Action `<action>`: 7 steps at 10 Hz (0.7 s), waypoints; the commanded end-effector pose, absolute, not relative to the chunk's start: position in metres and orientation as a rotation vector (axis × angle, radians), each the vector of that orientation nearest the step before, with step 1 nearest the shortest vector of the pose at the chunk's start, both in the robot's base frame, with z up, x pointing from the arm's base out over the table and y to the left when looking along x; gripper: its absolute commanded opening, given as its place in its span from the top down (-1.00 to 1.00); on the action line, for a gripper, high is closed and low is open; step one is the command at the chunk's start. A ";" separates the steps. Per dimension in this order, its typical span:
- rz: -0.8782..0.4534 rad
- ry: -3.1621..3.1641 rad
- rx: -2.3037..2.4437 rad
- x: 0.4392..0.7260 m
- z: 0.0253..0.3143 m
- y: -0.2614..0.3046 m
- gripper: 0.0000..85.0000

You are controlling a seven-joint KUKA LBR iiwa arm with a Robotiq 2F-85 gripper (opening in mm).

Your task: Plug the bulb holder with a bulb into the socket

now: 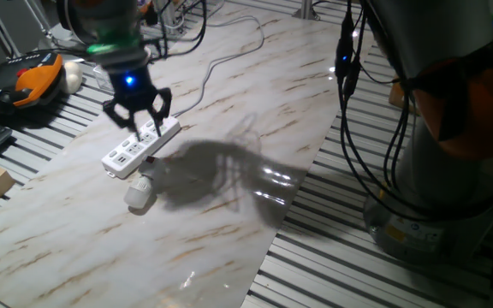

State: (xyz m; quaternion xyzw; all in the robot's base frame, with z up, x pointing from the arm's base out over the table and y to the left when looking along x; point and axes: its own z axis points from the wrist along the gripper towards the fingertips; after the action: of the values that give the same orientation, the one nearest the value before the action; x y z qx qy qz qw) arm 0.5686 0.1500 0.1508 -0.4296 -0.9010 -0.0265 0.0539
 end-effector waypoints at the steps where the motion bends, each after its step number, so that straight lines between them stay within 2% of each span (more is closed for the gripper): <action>1: -0.092 -2.572 -1.660 0.571 0.147 0.153 -0.60; 5: -0.097 -2.572 -1.815 0.582 0.118 0.162 -0.60; 7: -0.102 -2.558 -1.835 0.581 0.112 0.163 -0.60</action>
State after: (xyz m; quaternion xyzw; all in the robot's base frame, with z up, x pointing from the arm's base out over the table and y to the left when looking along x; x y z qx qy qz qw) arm 0.5811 0.1630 0.1119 -0.5376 -0.8426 -0.0319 -0.0031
